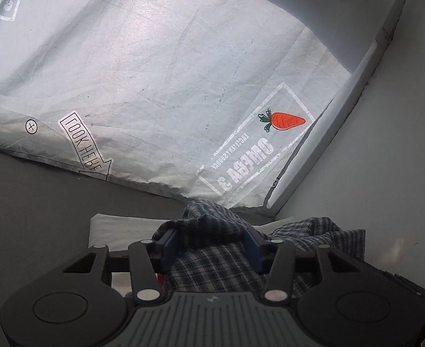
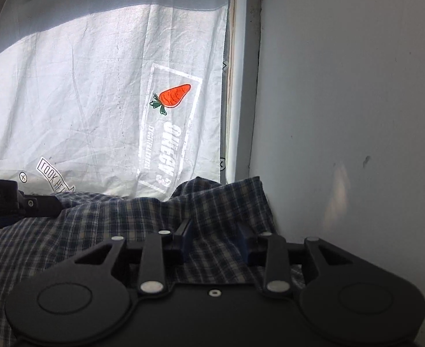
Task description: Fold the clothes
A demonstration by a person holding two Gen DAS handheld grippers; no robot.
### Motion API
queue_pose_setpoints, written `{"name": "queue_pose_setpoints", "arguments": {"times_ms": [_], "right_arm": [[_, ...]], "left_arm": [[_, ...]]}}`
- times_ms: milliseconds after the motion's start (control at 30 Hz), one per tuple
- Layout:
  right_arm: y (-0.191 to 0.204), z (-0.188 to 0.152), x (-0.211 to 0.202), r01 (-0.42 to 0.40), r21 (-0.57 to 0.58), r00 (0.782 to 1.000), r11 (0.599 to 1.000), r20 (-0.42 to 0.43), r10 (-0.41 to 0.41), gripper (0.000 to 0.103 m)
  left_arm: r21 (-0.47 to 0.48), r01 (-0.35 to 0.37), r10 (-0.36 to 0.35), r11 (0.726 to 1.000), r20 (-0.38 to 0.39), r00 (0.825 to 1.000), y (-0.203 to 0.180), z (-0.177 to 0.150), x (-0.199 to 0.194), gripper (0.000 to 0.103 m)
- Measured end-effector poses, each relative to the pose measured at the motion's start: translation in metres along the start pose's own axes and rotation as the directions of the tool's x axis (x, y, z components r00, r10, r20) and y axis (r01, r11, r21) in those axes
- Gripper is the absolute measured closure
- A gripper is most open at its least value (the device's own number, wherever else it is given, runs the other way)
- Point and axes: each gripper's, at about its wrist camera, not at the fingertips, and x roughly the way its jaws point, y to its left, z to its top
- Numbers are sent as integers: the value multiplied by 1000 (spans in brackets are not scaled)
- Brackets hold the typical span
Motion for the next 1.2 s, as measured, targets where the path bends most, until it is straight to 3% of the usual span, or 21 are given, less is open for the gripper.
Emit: {"name": "queue_pose_setpoints", "arguments": {"times_ms": [100,200,300,333,367,500,567,667,867,1000,1033,1133,1200], "right_arm": [[5,-9,10,8,-9,1000,1000,-8,-8,68],[10,-6,6,36,-32,999,999,-8,-36,65],[16,3,-8,89,-56,996,994,20,-88,48],[17,7,-19,100,-51,994,994,48,-98,38],[18,11,-31,108,-46,992,993,74,-104,29],[25,25,-82,86,0,985,996,150,-85,19],[33,29,-109,88,13,980,996,176,-89,6],[47,33,-147,93,17,975,995,201,-95,4],[71,27,-232,16,72,957,997,288,-36,0],[93,12,-279,-47,92,944,995,329,14,0],[96,8,-288,-62,105,942,993,334,23,0],[117,-4,-313,-115,127,945,985,319,69,0],[132,-9,-324,-154,105,952,983,282,119,0]], "left_arm": [[24,-8,8,1000,-12,1000,8,-7,11,50],[23,13,-12,1000,-14,1000,11,0,-4,50],[20,34,-34,999,-16,999,13,7,-21,47],[19,42,-41,999,-17,999,14,9,-27,44],[31,64,-64,997,2,998,16,12,-41,33],[114,125,-136,986,94,986,21,22,-106,11],[166,139,-164,976,148,975,25,23,-149,3],[182,190,-226,965,207,952,38,20,-208,0],[130,59,-100,990,340,935,56,-10,-314,0],[141,5,-69,990,447,892,70,-37,-376,0],[160,-18,-61,987,471,880,73,-44,-392,0],[199,-135,20,971,491,871,77,-55,-427,0],[180,-166,58,970,490,870,86,-57,-448,0]]}}
